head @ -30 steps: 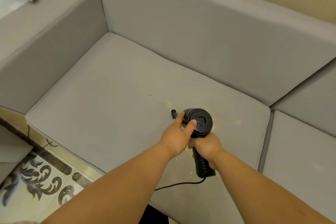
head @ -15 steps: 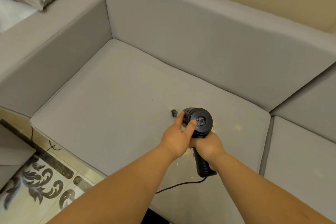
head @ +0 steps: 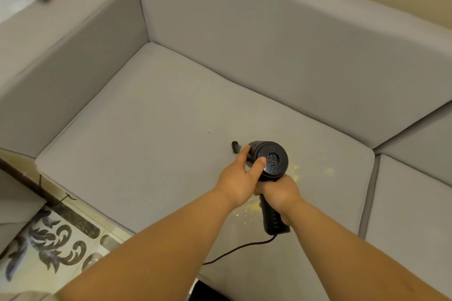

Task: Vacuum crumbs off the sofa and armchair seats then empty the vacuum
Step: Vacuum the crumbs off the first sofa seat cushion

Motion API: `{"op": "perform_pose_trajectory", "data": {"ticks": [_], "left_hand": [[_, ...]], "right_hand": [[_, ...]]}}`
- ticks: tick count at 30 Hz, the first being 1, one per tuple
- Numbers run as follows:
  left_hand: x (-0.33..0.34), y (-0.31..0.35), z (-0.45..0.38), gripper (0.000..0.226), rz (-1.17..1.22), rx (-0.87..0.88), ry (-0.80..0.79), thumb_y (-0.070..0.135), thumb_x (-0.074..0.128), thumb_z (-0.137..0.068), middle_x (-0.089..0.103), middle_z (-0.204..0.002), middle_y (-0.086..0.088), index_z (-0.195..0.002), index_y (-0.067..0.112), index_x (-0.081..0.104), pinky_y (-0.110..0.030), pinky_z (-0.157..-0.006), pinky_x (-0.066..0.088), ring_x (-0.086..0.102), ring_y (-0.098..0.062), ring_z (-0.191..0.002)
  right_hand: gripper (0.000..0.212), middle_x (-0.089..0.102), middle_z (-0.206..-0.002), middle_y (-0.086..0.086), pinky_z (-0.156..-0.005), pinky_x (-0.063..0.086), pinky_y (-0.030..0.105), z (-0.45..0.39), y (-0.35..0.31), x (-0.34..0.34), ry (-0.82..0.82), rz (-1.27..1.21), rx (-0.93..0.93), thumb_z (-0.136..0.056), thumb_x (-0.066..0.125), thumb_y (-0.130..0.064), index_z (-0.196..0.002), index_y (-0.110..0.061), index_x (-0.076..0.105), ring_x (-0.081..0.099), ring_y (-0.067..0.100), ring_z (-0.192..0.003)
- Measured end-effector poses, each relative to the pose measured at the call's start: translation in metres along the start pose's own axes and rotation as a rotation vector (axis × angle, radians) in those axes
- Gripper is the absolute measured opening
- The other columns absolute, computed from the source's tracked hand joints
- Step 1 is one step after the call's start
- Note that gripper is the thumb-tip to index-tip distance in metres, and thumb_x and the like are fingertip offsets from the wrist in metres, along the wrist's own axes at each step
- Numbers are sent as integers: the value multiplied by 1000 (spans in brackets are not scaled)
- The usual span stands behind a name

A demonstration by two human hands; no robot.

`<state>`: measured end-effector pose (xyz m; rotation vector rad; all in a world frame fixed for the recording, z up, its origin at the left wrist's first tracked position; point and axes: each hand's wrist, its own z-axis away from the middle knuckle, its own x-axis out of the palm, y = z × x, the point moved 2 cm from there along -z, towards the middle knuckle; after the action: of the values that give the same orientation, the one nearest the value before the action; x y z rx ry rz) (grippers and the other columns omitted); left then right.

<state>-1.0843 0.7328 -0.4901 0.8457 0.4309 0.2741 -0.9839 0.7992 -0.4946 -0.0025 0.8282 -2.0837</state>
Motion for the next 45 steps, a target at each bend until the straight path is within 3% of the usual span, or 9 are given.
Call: {"op": "perform_pose_trajectory", "data": {"ticks": [6, 13, 17, 24, 33, 38, 45], "left_hand": [[18, -10, 32, 65, 5, -8, -13, 56, 43, -92, 42, -146, 3, -149, 34, 21, -19, -92, 30, 44, -17, -129], [37, -16, 57, 65, 15, -9, -4, 57, 42, -91, 48, -141, 5, -149, 33, 24, -21, -87, 32, 47, -6, -104], [33, -6, 57, 63, 26, 16, 19, 57, 42, -92, 52, -137, 6, -148, 34, 25, -21, -85, 34, 47, -6, -100], [5, 10, 27, 65, 37, 50, 68, 57, 41, -92, 44, -145, 7, -149, 36, 18, -19, -91, 30, 44, -17, -128], [-27, 2, -21, 65, -4, 4, 18, 57, 41, -92, 41, -147, 4, -150, 36, 17, -20, -92, 29, 43, -20, -130], [-20, -10, -10, 66, -2, 7, 6, 57, 43, -91, 43, -146, 5, -149, 37, 19, -19, -93, 30, 44, -18, -130], [-1, -17, 24, 67, 10, -26, 10, 58, 44, -91, 41, -148, 3, -149, 34, 20, -22, -95, 28, 42, -19, -131]], "right_hand": [[28, 64, -82, 17, -81, 56, 53, 25, 25, -10, -18, 42, 10, -66, 71, 0, -92, -8, 66, 58, 34, -73], [30, 64, -80, 15, -81, 57, 53, 45, 45, -21, -32, 82, 8, -63, 70, -2, -92, -9, 66, 59, 34, -73], [30, 65, -78, 13, -79, 57, 52, 48, 35, -25, -10, 89, -30, -61, 70, -5, -90, -11, 66, 60, 34, -72], [30, 68, -82, 14, -80, 57, 52, 21, -4, -12, 7, 55, -98, -61, 72, -6, -90, -13, 66, 62, 34, -72], [31, 66, -84, 15, -78, 56, 48, -22, -25, 15, -22, 22, -59, -64, 72, -3, -93, -12, 66, 61, 34, -76], [27, 64, -79, 16, -68, 51, 41, -17, -8, 17, -33, -1, -2, -65, 71, 0, -91, -8, 66, 58, 33, -72], [26, 61, -80, 16, -69, 51, 41, 10, 15, 0, -100, 61, -8, -67, 70, 1, -90, -9, 64, 56, 32, -72]]}}
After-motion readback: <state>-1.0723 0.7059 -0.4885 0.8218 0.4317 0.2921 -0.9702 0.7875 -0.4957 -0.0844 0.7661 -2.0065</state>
